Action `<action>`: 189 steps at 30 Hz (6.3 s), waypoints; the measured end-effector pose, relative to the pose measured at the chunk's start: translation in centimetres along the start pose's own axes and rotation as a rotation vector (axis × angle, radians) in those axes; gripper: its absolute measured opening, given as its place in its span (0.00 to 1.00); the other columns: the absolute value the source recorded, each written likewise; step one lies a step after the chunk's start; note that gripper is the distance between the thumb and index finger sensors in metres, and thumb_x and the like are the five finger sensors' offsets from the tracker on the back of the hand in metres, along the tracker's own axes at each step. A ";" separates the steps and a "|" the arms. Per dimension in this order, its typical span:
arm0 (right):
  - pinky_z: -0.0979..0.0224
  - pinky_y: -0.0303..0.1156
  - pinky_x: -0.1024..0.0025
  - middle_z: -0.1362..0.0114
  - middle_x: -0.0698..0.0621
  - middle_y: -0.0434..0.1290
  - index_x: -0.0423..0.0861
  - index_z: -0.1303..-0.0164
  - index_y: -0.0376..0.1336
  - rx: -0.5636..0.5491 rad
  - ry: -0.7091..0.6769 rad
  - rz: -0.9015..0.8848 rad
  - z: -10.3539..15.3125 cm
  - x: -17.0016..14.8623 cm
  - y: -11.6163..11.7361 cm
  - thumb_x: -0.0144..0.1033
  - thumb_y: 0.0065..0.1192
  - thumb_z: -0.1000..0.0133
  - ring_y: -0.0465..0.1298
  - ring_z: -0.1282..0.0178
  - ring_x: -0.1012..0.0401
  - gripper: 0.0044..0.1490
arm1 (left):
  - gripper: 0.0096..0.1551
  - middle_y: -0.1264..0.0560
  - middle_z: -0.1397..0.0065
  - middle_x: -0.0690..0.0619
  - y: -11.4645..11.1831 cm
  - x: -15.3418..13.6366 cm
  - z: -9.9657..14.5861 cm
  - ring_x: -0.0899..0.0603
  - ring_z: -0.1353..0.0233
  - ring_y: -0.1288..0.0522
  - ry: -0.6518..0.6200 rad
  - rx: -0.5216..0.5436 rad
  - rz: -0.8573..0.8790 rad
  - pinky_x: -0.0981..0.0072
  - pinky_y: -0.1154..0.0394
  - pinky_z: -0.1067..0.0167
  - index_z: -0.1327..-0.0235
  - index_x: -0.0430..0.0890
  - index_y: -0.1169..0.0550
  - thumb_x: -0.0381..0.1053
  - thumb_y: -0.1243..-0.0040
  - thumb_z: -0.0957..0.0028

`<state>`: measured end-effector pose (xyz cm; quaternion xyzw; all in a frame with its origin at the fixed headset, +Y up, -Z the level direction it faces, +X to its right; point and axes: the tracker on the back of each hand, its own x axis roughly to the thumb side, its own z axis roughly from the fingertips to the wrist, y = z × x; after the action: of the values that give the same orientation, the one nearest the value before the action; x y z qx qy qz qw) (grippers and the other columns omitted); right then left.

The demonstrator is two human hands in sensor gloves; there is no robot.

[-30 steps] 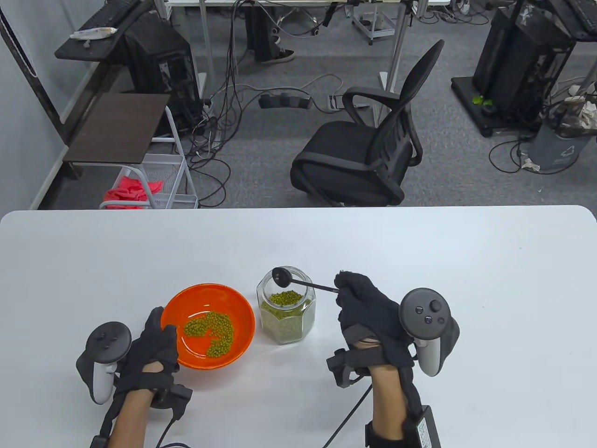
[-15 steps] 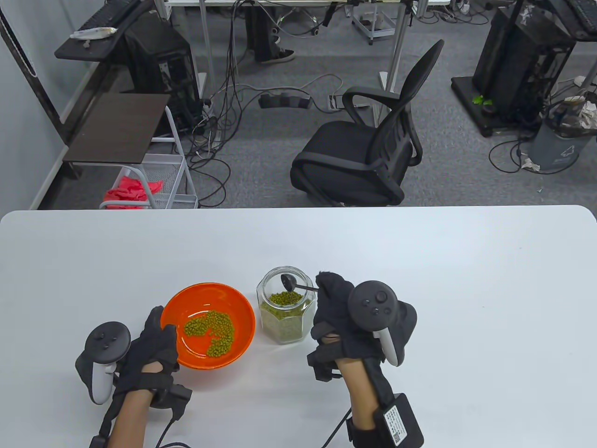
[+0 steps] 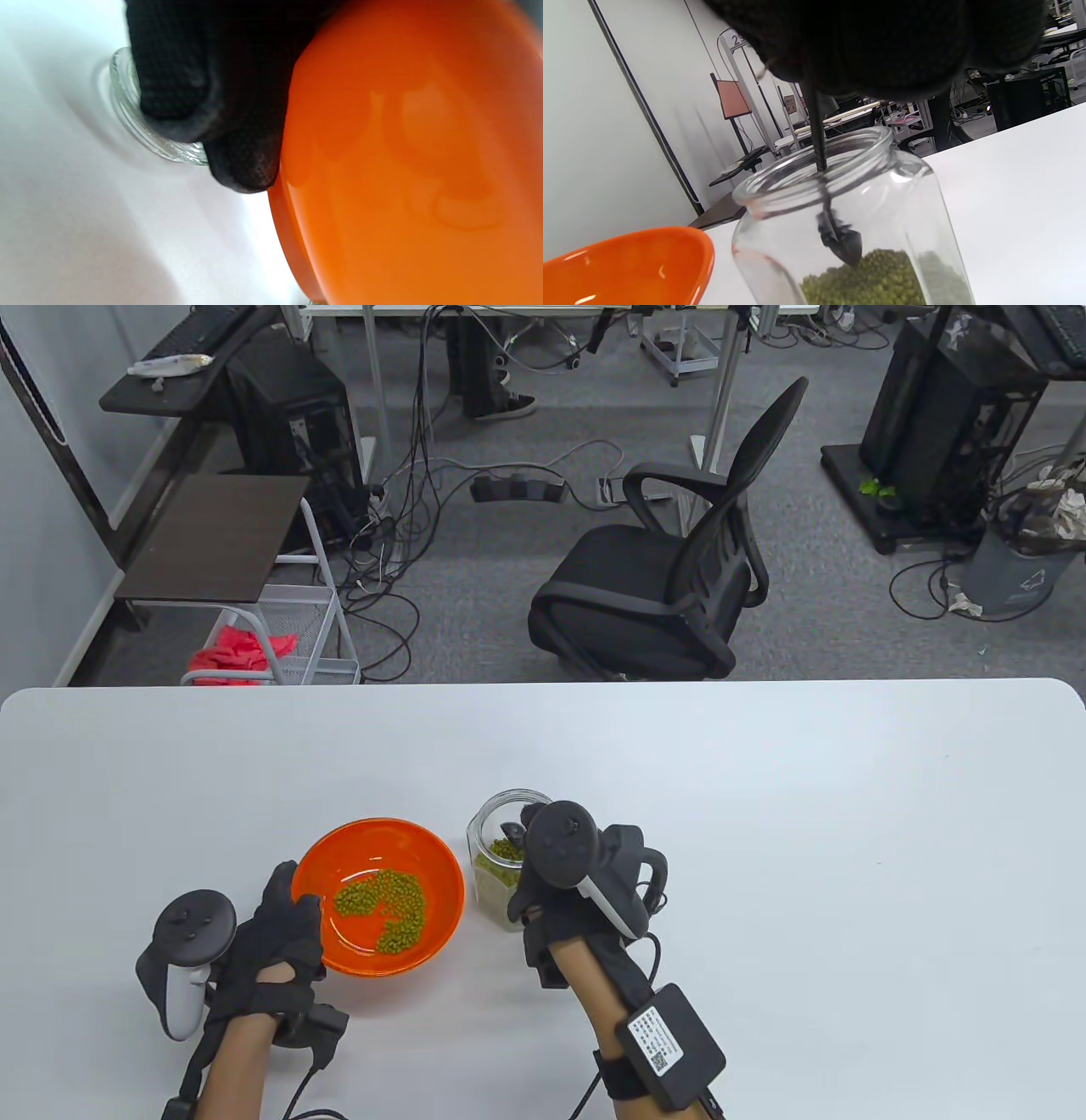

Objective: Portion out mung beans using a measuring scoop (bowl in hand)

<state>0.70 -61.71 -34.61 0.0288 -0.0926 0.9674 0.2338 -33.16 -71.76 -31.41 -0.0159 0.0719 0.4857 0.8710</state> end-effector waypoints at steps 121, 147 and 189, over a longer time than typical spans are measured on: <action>0.42 0.70 0.35 0.42 0.28 0.74 0.40 0.38 0.72 0.504 -0.177 -0.721 3.5 0.1 0.9 0.20 0.64 0.48 0.81 0.56 0.46 0.26 | 0.38 0.31 0.29 0.43 -0.2 0.0 0.0 0.45 0.57 0.09 0.010 -0.003 0.005 0.71 0.13 0.67 0.22 0.38 0.44 0.53 0.53 0.40; 0.43 0.70 0.36 0.42 0.28 0.74 0.40 0.38 0.72 0.344 -0.143 -0.788 3.2 -2.3 -1.9 0.22 0.64 0.47 0.81 0.57 0.46 0.26 | 0.38 0.31 0.29 0.43 -0.2 0.0 0.0 0.45 0.57 0.09 0.012 0.000 0.004 0.71 0.13 0.67 0.22 0.38 0.44 0.53 0.53 0.40; 0.45 0.71 0.38 0.46 0.30 0.75 0.37 0.37 0.69 0.076 0.109 -0.362 1.3 -4.6 -1.7 0.26 0.62 0.45 0.81 0.61 0.48 0.25 | 0.38 0.31 0.29 0.43 0.3 -0.1 0.0 0.45 0.57 0.09 0.004 0.007 0.014 0.71 0.13 0.67 0.21 0.39 0.45 0.54 0.53 0.40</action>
<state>5.58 -62.52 -33.52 0.0013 -0.0368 0.9125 0.4074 -33.45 -71.69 -31.39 -0.0132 0.0754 0.4916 0.8674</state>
